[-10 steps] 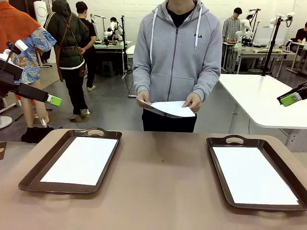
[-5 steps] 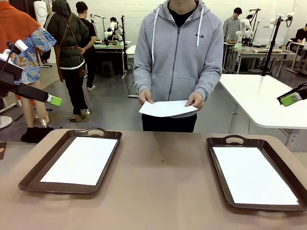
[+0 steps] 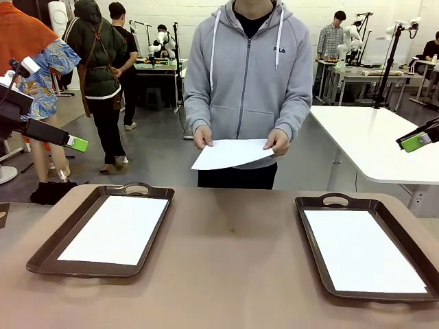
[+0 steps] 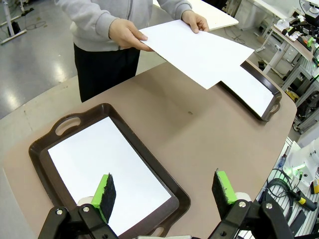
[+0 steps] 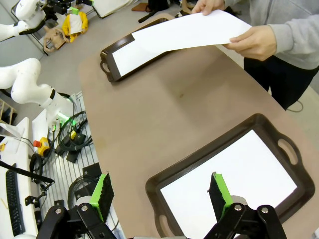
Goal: Sort the A4 documents.
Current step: Receive the A4 Paper.
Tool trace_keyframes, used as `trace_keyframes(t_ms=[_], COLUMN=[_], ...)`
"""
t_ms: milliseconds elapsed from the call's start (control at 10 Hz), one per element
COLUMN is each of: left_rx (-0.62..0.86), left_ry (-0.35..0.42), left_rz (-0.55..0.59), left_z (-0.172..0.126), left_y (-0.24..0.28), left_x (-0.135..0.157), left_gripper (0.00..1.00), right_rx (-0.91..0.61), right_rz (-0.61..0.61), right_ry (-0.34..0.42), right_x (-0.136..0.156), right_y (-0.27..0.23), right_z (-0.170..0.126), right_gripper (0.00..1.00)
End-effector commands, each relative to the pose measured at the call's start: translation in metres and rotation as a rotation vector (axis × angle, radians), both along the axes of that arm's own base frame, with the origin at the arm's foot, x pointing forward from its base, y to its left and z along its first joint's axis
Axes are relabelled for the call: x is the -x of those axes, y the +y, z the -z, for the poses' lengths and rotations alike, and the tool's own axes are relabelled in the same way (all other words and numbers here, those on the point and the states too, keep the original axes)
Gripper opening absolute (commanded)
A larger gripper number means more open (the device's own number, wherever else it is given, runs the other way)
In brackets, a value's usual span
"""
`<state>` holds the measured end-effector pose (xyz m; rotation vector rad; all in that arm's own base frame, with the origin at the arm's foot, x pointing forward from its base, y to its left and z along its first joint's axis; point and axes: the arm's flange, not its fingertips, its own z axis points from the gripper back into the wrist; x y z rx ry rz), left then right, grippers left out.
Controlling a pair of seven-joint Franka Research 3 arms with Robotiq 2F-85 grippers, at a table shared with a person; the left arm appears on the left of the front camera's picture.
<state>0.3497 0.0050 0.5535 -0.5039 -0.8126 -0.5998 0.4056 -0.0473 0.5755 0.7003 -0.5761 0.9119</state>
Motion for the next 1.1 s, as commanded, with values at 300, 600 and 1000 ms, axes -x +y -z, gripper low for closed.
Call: trace_keyframes(t_ms=[300, 600, 1000], left_rx=[0.0, 0.0, 0.0], left_ry=[-0.003, -0.003, -0.003], left_rz=[0.0, 0.0, 0.0], left_z=[0.0005, 0.0005, 0.0005], left_y=[-0.0005, -0.0005, -0.0005], left_x=[0.0, 0.0, 0.0], left_gripper=[1.0, 1.0, 1.0], right_rx=[0.003, 0.003, 0.003], right_rz=[-0.01, -0.01, -0.01], right_ry=[0.0, 0.0, 0.0], right_x=[-0.0003, -0.0003, -0.0003], right_y=[0.0011, 0.0011, 0.0011], right_z=[0.0008, 0.0008, 0.0008], right_gripper=[1.0, 1.0, 1.0])
